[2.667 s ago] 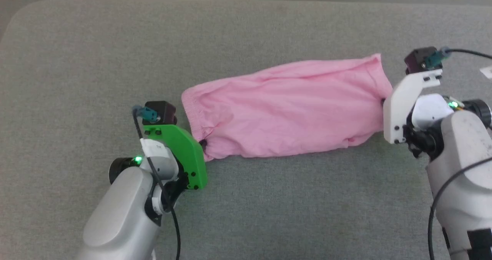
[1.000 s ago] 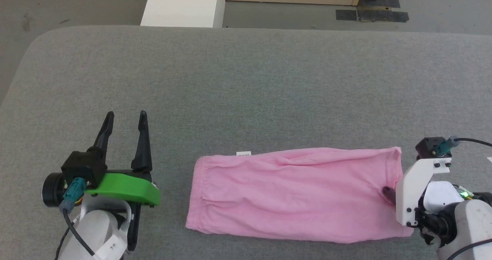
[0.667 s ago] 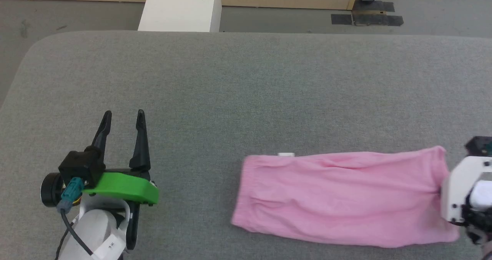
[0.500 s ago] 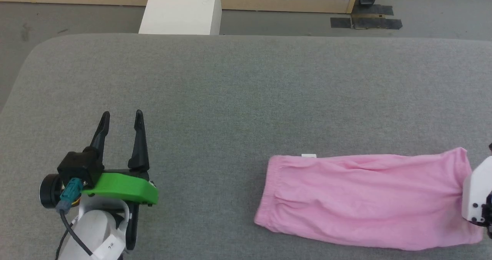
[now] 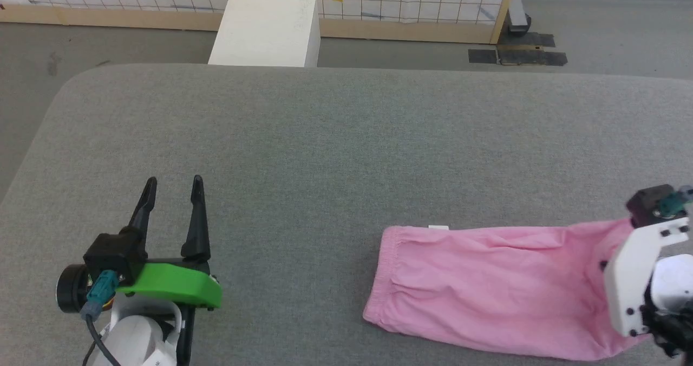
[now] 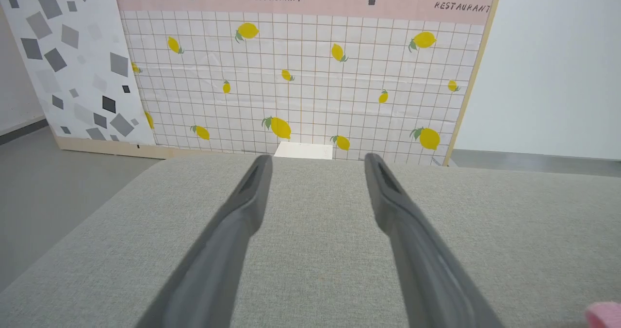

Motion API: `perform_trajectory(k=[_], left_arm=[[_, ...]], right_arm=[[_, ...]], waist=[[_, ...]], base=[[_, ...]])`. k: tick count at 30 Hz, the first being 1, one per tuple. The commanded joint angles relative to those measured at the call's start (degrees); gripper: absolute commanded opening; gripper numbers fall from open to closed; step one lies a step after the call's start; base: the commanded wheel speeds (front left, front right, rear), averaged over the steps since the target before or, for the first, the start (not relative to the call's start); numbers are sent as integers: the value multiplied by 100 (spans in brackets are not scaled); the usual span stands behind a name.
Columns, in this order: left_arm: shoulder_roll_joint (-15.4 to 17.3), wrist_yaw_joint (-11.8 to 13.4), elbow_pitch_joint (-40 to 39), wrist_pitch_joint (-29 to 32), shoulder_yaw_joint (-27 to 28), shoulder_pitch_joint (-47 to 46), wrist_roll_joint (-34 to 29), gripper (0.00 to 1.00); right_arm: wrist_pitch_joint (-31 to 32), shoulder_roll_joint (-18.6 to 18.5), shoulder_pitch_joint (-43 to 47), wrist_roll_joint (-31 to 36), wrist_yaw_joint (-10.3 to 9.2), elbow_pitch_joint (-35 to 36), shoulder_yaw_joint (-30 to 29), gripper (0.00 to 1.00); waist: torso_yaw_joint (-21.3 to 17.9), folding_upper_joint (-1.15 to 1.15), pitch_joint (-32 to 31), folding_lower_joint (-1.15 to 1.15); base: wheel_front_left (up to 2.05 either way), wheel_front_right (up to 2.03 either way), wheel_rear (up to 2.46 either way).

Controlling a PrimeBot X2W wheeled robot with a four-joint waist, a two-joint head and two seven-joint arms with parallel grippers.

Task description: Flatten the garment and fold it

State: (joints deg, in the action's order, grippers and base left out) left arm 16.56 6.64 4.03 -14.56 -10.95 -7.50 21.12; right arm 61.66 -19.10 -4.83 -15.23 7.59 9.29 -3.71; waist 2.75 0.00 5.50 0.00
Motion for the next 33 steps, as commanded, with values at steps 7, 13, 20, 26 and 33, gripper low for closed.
perform_trajectory(k=[7,13,20,26,33], left_arm=[[78,75,-148,-23,32,166,-19,100],[62,99,-180,-3,3,147,14,100],[41,114,-164,-5,-12,161,56,100],[31,126,-138,-11,-12,152,79,100],[49,148,-116,-18,11,158,86,100]], right_arm=[[51,471,-202,-139,-10,451,961,0],[-217,949,-698,-198,-10,-212,1683,0],[-545,1383,-945,-237,-10,-902,2052,0],[-871,1558,-1077,-305,-10,-1263,2291,41],[-1222,1614,-1310,-745,-10,-1099,2729,100]], waist=[[78,0,30,0],[255,0,86,0],[379,0,154,0],[365,0,179,0],[178,0,110,0]], base=[[0,0,0],[0,0,0],[0,0,0],[0,0,0],[0,0,0]])
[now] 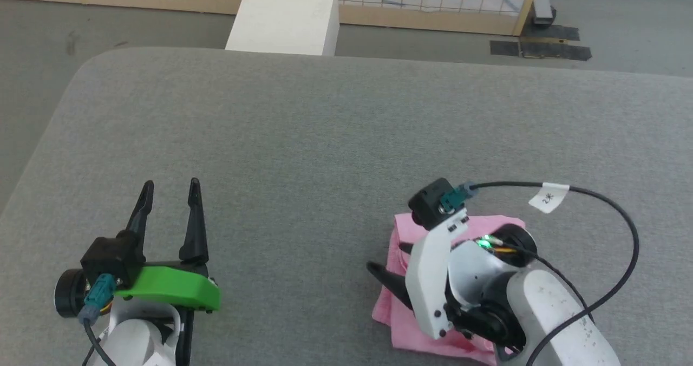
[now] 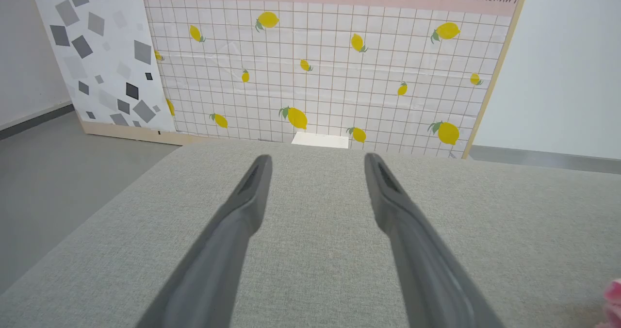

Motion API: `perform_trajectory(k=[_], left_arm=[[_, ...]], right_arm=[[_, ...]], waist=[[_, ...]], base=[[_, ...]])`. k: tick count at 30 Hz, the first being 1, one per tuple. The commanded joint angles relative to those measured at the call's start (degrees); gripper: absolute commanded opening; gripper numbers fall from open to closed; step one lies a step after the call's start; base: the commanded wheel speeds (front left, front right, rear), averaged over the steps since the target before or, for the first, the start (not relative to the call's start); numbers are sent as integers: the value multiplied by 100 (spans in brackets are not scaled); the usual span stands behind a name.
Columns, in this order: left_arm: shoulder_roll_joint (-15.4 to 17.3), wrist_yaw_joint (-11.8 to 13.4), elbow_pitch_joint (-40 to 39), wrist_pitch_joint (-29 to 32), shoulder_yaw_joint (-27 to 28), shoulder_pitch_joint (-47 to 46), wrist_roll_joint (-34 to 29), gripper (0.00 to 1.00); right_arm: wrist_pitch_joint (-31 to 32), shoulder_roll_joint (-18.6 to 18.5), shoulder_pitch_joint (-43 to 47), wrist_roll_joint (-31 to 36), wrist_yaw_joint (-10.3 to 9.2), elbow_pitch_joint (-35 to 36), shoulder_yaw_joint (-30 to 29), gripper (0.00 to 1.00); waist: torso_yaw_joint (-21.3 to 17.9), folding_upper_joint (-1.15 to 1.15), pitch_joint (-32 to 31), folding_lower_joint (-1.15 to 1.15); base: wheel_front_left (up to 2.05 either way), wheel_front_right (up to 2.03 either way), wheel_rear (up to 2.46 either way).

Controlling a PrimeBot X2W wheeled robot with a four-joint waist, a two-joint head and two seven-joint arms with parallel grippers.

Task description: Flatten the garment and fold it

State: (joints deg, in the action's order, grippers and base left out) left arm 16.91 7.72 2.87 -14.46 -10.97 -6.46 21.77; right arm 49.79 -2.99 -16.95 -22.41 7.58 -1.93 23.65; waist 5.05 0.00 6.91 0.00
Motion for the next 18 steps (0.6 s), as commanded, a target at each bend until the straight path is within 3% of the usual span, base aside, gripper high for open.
perform_trajectory(k=[1,5,12,18], left_arm=[[20,43,-2,-28,20,60,25,100],[46,48,-34,-32,40,59,23,100],[69,69,-119,-41,68,79,-19,100],[50,55,-138,-44,23,68,-38,100]], right_arm=[[-82,5,-123,-67,-9,90,-5,100],[-328,9,-93,28,-9,420,-472,100],[-339,-173,690,1114,-9,480,-1971,100],[-387,-129,1114,1485,-9,-29,-2239,100]], waist=[[-84,0,-46,0],[-210,0,-97,0],[-312,0,-101,0],[-292,0,-35,0]], base=[[0,0,0],[0,0,0],[0,0,0],[0,0,0]])
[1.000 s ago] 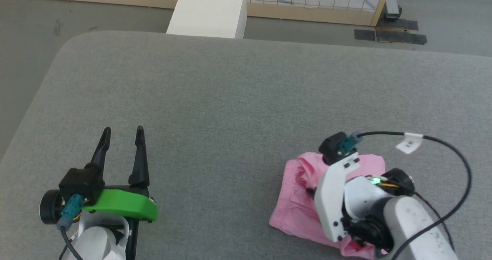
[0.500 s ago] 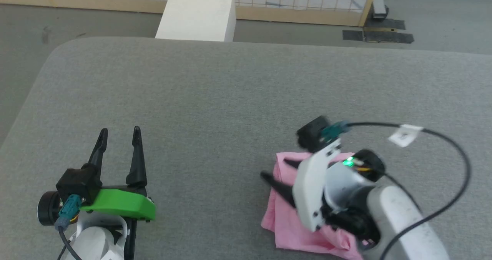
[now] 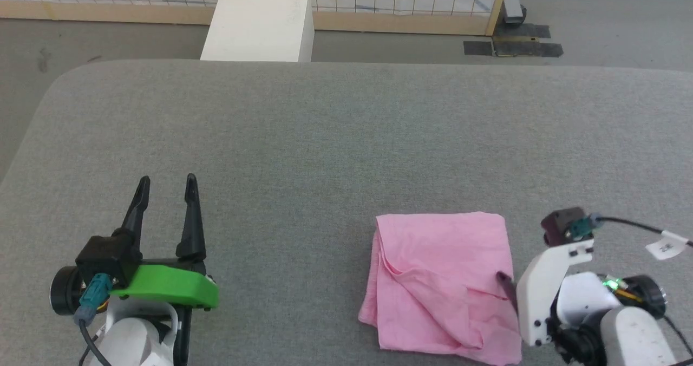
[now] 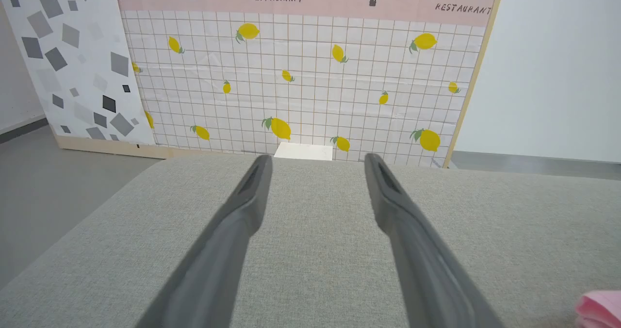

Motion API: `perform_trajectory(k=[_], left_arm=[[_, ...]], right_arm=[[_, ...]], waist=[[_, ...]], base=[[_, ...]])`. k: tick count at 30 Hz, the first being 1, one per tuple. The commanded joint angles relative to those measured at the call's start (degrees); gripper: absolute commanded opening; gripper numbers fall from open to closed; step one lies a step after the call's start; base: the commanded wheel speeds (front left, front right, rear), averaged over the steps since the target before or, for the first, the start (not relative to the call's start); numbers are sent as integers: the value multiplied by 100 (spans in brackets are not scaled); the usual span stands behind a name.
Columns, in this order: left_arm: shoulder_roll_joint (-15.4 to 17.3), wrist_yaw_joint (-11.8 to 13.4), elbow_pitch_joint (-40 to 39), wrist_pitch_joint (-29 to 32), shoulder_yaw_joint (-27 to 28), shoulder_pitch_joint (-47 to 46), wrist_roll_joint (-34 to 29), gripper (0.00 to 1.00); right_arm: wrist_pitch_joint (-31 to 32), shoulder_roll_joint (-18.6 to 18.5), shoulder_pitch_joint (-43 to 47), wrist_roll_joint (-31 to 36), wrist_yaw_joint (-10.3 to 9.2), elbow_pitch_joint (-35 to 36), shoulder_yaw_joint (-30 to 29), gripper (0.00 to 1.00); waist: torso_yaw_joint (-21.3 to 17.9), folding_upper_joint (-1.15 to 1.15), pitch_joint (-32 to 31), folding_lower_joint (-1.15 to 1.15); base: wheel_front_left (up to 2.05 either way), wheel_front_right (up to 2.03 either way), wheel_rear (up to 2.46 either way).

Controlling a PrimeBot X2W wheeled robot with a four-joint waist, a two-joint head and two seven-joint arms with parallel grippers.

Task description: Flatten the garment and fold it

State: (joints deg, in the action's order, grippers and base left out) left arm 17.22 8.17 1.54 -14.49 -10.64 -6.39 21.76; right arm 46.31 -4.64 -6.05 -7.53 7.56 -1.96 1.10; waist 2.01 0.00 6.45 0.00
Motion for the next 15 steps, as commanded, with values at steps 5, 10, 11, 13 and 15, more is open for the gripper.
perform_trajectory(k=[5,10,11,13,15], left_arm=[[15,-11,16,-43,-38,41,-35,100],[23,-15,52,-44,-56,38,-30,100],[23,-11,57,-44,-55,43,-28,100],[23,14,57,-45,-36,73,-22,100],[14,47,35,-46,-5,118,-9,100]], right_arm=[[-125,105,11,-47,-8,-561,276,100],[-106,129,-89,-114,-8,-978,467,49],[-119,131,-118,-161,-8,-1005,474,31],[-140,82,-202,-227,-8,-1011,550,0],[-112,-49,-302,-309,-8,-938,657,0]], waist=[[70,0,51,0],[109,0,34,0],[106,0,27,0],[64,0,4,0],[-42,0,-8,0]], base=[[0,0,0],[0,0,0],[0,0,0],[0,0,0],[0,0,0]])
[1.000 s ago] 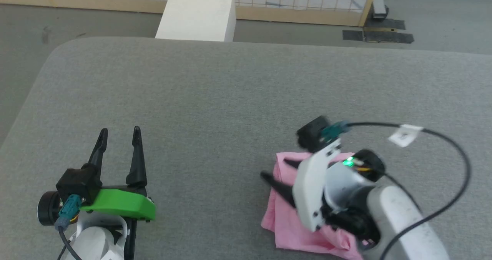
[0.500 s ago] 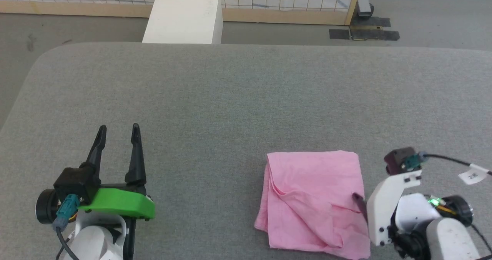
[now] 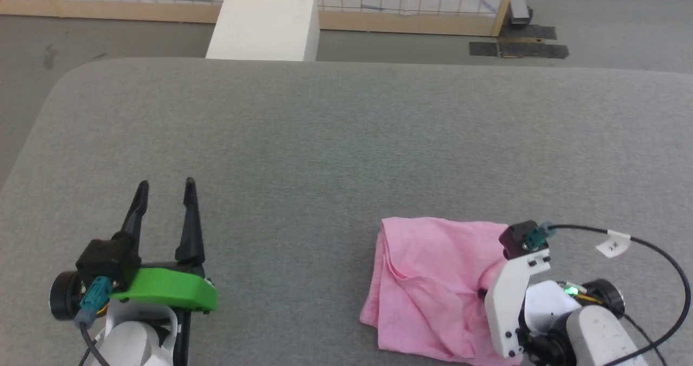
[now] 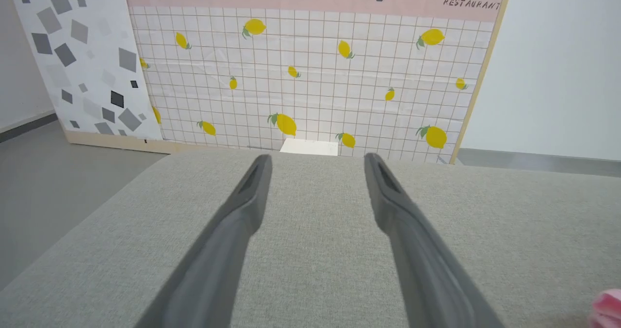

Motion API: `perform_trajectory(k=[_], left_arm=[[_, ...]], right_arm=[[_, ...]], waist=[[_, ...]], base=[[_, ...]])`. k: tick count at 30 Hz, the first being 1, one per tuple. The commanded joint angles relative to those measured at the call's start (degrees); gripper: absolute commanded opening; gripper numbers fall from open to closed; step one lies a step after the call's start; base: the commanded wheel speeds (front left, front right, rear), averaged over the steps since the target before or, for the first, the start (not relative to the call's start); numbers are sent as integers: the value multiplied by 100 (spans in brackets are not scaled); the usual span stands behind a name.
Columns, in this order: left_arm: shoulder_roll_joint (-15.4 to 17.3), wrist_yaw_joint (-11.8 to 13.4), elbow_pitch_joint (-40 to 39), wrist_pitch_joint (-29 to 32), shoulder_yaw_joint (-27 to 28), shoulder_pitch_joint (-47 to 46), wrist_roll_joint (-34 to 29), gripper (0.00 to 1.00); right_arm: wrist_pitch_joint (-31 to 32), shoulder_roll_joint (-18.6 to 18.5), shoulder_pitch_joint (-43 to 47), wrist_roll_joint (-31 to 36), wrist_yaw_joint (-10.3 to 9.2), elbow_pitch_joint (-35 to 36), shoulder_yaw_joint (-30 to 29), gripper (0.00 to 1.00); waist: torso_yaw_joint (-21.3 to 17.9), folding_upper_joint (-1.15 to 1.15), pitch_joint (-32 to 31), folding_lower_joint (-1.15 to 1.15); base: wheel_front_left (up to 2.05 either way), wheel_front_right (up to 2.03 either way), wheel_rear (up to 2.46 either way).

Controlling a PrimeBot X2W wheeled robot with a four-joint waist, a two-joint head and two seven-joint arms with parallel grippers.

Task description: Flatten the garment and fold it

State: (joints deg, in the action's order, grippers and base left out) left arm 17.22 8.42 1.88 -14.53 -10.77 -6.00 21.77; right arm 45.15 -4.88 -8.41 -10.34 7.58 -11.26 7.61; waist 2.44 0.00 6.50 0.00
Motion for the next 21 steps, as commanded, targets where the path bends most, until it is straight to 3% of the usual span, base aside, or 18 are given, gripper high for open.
perform_trajectory(k=[1,11,16,21], left_arm=[[11,41,-25,-42,36,115,1,100],[22,158,-367,-45,272,136,-15,100],[110,185,-470,-41,285,-61,-124,100],[286,231,-720,93,298,-248,-262,100]], right_arm=[[51,-126,-125,-95,-9,64,101,0],[619,-1628,-941,-947,-9,928,1027,0],[595,-2150,-1395,-1201,-9,797,1064,0],[277,-2563,-1913,-1158,-9,393,1049,0]], waist=[[-183,0,-6,0],[-1684,0,463,0],[-2281,0,782,0],[-2514,0,1187,0]], base=[[0,0,0],[0,0,0],[0,0,0],[0,0,0]])
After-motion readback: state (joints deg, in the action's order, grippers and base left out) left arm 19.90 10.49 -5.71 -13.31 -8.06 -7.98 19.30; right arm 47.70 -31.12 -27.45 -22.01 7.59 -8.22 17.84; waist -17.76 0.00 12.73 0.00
